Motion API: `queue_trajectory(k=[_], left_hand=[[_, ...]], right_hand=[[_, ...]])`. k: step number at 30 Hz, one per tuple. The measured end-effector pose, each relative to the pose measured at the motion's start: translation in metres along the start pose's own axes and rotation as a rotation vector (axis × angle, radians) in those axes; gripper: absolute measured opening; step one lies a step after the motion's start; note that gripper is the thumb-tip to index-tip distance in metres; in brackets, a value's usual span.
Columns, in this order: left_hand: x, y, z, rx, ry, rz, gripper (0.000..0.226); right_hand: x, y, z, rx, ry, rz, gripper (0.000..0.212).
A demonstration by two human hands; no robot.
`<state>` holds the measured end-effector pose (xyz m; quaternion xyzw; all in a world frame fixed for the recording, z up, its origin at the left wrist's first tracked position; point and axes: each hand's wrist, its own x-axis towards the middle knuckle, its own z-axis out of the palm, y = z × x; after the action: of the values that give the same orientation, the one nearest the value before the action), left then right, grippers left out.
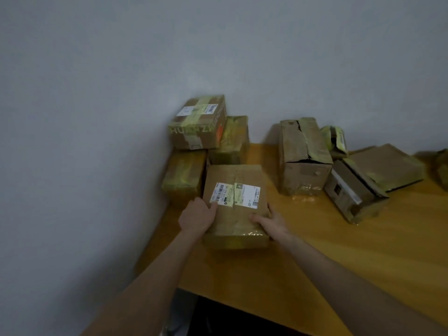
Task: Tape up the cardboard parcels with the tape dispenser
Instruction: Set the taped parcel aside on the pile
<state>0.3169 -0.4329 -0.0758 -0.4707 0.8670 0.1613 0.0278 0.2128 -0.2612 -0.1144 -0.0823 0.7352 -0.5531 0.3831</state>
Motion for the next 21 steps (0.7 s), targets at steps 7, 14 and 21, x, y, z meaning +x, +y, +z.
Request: queue_trajectory(k=[7,14,21], left_hand=[[0.005,0.007,-0.005,0.224,0.120,0.189,0.053],[0.003,0.061,0.007,0.199,0.027,0.288,0.054],[-0.013,0.154,0.031,-0.228,-0.029,0.553,0.023]], right_hand=[[0.020,0.000,0.055,-0.140,0.002,0.019,0.071],[0.021,-0.021,0.025,-0.260,0.002,-0.014,0.075],[0.003,-0.040,-0.096,-0.492,0.560,-0.152,0.038]])
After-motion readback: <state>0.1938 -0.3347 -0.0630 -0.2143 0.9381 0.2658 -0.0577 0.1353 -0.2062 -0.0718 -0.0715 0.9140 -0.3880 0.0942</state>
